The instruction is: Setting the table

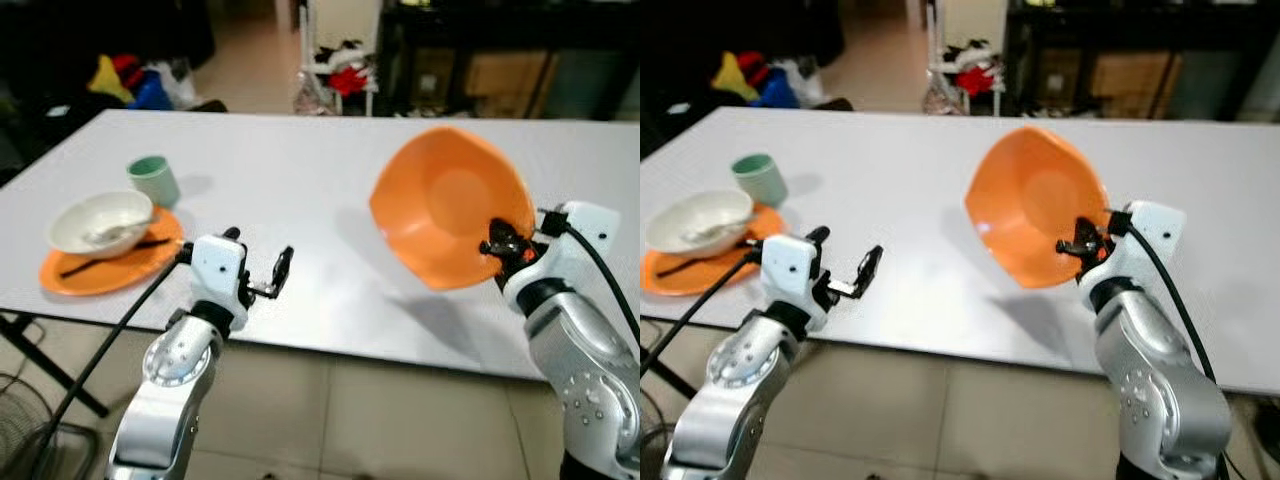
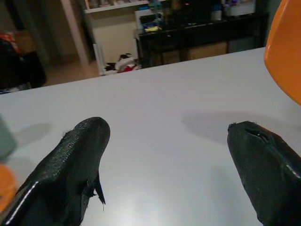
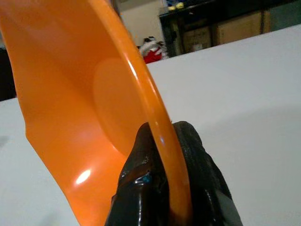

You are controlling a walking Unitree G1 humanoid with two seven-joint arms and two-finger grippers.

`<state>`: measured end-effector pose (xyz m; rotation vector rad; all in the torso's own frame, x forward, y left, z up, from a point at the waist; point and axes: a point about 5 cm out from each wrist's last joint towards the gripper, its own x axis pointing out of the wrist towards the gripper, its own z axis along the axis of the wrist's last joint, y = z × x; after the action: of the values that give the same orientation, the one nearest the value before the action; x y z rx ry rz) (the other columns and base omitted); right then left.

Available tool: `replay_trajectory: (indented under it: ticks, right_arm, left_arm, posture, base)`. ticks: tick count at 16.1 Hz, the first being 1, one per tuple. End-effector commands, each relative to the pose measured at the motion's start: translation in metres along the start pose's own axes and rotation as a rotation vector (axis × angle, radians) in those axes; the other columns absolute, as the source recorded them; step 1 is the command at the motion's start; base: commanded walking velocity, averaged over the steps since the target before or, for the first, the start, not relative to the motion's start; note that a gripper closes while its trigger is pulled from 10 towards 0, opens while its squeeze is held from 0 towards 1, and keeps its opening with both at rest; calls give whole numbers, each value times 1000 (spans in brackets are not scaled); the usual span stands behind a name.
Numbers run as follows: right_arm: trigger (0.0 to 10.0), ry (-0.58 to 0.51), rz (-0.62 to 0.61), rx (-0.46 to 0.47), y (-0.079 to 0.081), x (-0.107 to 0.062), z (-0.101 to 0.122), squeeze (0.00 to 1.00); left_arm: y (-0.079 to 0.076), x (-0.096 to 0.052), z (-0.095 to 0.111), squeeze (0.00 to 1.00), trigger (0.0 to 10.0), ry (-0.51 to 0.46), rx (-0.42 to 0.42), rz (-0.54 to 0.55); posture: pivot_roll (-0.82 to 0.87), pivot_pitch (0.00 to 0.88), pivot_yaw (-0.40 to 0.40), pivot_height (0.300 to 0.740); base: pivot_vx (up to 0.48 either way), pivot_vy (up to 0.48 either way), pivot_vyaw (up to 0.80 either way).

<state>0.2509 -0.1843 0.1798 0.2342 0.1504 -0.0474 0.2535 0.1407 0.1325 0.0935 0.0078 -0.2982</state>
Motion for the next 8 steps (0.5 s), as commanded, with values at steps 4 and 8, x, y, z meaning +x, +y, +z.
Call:
replay_trajectory:
  ticks: [4, 8]
  right_arm:
    - [10000, 13, 91, 18, 12, 16, 8, 0]
    - [10000, 78, 144, 98, 13, 42, 14, 0]
  left_arm:
    - [2, 2, 2, 0, 10000, -5, 14, -1]
    - [1, 8, 4, 0, 10000, 1, 39, -56]
  posture:
    - [43, 0, 53, 740]
    - [56, 0, 53, 740]
  base:
    - [330, 0, 0]
    - [75, 0, 0]
